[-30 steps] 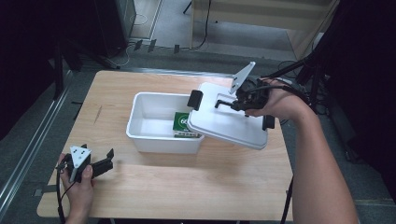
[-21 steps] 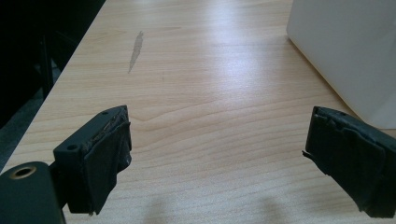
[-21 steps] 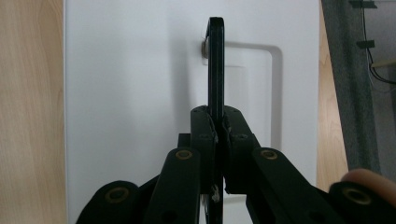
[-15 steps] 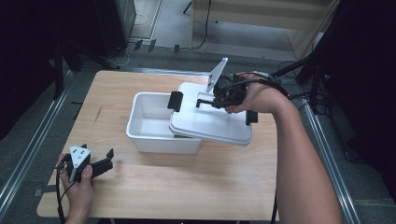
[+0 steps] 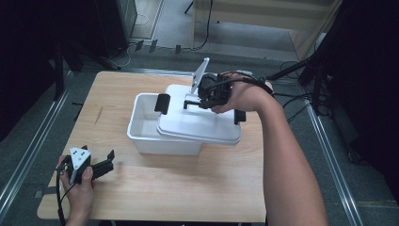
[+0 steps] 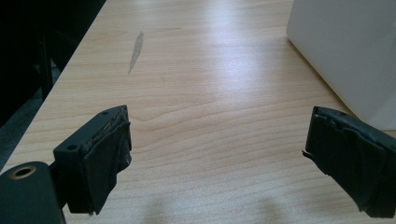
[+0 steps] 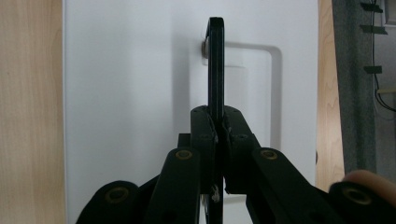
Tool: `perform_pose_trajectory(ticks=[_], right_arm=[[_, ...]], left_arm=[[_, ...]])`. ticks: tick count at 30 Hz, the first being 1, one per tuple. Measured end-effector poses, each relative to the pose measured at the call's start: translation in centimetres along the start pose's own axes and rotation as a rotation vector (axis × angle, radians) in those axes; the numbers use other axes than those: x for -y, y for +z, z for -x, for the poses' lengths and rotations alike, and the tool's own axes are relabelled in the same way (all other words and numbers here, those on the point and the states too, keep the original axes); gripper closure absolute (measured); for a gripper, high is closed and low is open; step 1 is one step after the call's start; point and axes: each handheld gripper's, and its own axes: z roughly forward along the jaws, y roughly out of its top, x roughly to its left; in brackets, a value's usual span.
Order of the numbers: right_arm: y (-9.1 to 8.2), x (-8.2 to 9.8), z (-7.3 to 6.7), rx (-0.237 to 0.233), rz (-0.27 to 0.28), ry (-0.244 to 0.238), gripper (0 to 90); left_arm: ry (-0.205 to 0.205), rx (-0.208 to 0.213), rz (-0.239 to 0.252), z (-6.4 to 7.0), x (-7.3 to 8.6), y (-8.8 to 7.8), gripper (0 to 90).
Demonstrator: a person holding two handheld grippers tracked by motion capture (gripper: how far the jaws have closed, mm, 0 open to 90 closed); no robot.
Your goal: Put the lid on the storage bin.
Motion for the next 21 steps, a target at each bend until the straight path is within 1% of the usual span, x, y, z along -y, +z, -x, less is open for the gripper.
perform_pose_trajectory(ticks=[3, 5, 6, 9, 10, 17, 20, 21], right_arm=[[0.3, -0.8, 0.0, -0.003, 0.003, -0.017, 85.3], [0.5, -1.3, 0.0, -0.005, 0.005, -0.008, 85.3], [0.6, -1.6, 0.1, -0.005, 0.011, -0.015, 85.3], [0.9, -2.2, 0.2, -0.006, 0.021, -0.011, 85.3], [1.0, -2.4, 0.2, -0.005, 0.022, -0.02, 85.3], [2.0, -4.0, 0.2, -0.018, 0.015, -0.034, 85.3], [2.4, -4.7, 0.2, -0.026, 0.016, -0.047, 85.3], [2.4, -5.0, 0.1, -0.024, 0.01, -0.041, 85.3]], left_arm=[[-0.001, 0.0, 0.003, 0.0, 0.0, 0.0, 7.3], [-0.002, 0.002, 0.003, 0.0, 0.0, 0.0, 7.3], [-0.003, 0.002, 0.004, -0.1, 0.0, 0.0, 7.3], [-0.005, 0.004, 0.003, -0.1, 0.0, 0.0, 7.3], [-0.007, 0.003, 0.003, -0.1, 0.0, 0.0, 7.3], [-0.009, 0.007, 0.004, -0.2, 0.0, 0.0, 7.3], [-0.011, 0.008, 0.003, -0.2, 0.0, 0.0, 7.3], [-0.011, 0.008, 0.004, -0.2, 0.0, 0.0, 7.3]])
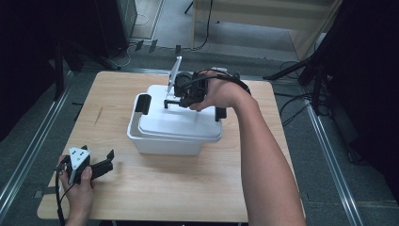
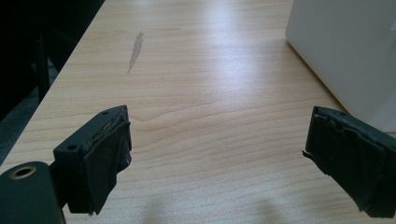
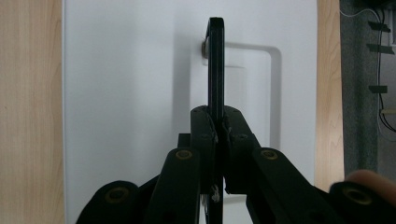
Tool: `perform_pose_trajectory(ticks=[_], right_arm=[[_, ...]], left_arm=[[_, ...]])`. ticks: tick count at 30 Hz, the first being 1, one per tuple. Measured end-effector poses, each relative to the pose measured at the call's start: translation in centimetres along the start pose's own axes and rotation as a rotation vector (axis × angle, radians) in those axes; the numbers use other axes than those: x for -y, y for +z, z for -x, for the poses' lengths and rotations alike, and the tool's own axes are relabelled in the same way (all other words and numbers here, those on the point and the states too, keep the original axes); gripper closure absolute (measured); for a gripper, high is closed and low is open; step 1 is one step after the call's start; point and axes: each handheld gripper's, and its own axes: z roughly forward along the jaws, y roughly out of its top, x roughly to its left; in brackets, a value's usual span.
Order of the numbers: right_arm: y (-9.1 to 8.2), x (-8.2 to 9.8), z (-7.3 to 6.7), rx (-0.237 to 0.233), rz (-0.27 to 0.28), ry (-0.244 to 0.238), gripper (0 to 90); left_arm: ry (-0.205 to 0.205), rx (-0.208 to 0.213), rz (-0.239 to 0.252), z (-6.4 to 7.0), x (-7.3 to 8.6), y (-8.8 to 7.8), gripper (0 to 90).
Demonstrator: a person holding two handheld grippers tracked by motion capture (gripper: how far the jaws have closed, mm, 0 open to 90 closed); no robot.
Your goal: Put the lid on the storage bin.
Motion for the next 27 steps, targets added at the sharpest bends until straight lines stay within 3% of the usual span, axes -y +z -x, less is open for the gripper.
perform_pose_trajectory(ticks=[5, 9, 20, 25, 26, 27], right_arm=[[0.4, -1.2, 0.2, -0.005, 0.006, -0.025, 85.2], [0.7, -1.8, 0.1, -0.005, -0.009, -0.007, 85.3], [2.1, -2.9, 0.1, -0.022, -0.018, -0.03, 85.3], [2.6, -3.2, -0.1, -0.026, -0.035, -0.012, 85.2], [2.7, -3.2, 0.1, -0.028, -0.027, -0.031, 85.2], [2.7, -3.2, -0.1, -0.024, -0.039, -0.005, 85.3]], left_arm=[[-0.004, -0.001, 0.004, 0.0, 0.0, 0.1, 7.3], [-0.006, 0.0, 0.005, 0.0, 0.0, 0.0, 7.3], [-0.01, 0.0, 0.005, 0.0, 0.0, 0.0, 7.3], [-0.012, 0.0, 0.006, -0.1, 0.0, 0.1, 7.3], [-0.012, -0.001, 0.007, -0.1, 0.0, 0.1, 7.3], [-0.014, 0.001, 0.006, -0.1, 0.0, 0.1, 7.3]])
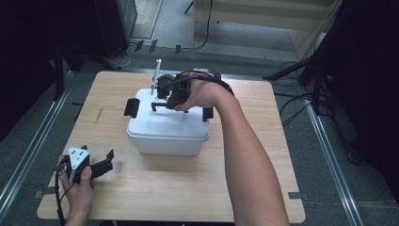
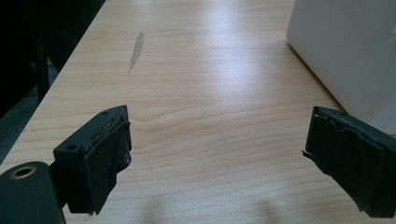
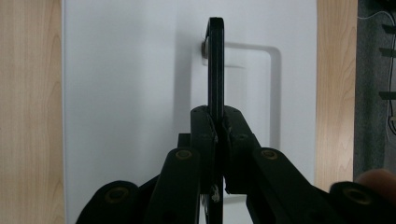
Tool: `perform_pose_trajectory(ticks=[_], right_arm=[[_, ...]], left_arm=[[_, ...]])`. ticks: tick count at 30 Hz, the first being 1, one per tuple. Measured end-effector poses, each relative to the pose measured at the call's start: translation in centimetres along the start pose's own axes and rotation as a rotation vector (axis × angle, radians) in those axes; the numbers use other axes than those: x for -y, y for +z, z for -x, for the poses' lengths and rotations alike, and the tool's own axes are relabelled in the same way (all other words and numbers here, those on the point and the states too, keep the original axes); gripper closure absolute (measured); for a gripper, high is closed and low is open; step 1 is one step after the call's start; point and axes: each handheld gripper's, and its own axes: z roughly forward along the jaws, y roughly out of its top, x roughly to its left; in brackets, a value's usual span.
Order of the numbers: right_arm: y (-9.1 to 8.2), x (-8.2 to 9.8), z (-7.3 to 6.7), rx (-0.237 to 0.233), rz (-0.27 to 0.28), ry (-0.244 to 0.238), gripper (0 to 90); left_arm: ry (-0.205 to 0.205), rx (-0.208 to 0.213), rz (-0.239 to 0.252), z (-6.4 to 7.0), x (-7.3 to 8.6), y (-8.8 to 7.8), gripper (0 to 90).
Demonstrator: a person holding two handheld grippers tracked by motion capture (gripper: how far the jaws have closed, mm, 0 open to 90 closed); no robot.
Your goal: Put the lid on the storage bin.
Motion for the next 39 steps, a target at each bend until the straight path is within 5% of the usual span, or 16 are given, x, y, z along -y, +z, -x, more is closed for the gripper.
perform_pose_trajectory(ticks=[29, 35, 39], right_arm=[[1.6, -0.2, 0.0, -0.022, -0.002, -0.014, 82.9], [0.7, -0.2, -0.4, -0.072, 0.025, -0.014, 63.9], [0.4, 0.0, -0.9, -0.046, 0.012, -0.001, 45.6]], left_arm=[[0.0, 0.004, -0.005, -0.1, 0.0, 0.0, 7.3], [-0.004, 0.003, 0.0, 0.0, 0.0, 0.0, 7.3], [-0.003, 0.002, 0.001, -0.1, 0.0, 0.0, 7.3]])
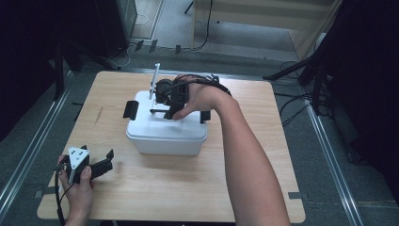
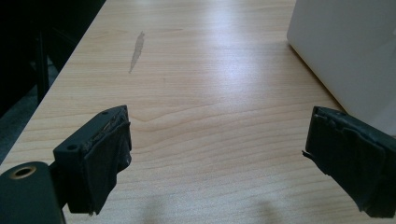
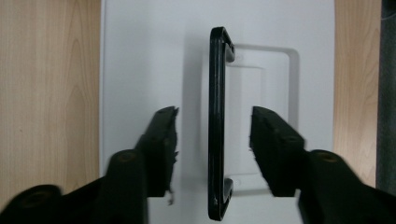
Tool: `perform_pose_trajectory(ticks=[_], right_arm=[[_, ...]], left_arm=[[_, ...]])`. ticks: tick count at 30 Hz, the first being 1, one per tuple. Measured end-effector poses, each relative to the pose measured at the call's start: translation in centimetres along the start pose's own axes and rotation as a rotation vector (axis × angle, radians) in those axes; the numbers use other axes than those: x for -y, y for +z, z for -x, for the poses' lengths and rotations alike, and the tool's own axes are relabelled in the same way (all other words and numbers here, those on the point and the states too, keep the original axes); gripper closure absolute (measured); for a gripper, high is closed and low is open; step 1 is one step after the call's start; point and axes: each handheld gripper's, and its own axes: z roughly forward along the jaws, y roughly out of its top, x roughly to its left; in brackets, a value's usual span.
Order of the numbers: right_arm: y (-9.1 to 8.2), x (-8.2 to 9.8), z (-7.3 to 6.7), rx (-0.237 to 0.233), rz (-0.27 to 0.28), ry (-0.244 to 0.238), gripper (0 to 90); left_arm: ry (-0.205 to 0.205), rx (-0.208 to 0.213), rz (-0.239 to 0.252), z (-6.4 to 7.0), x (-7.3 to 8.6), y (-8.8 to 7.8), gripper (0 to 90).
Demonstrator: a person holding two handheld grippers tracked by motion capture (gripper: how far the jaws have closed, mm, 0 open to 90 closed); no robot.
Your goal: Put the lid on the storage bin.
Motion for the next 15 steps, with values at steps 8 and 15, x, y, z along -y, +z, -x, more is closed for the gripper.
perform_pose_trajectory(ticks=[8, 15], right_arm=[[-0.5, 1.0, -0.4, -0.01, 0.01, 0.032, 21.4], [-1.0, 2.7, -0.7, -0.036, 0.004, 0.076, 0.1]], left_arm=[[0.002, -0.002, -0.002, 0.0, 0.0, 0.0, 7.3], [0.013, -0.008, -0.003, 0.1, 0.0, 0.0, 7.3]])
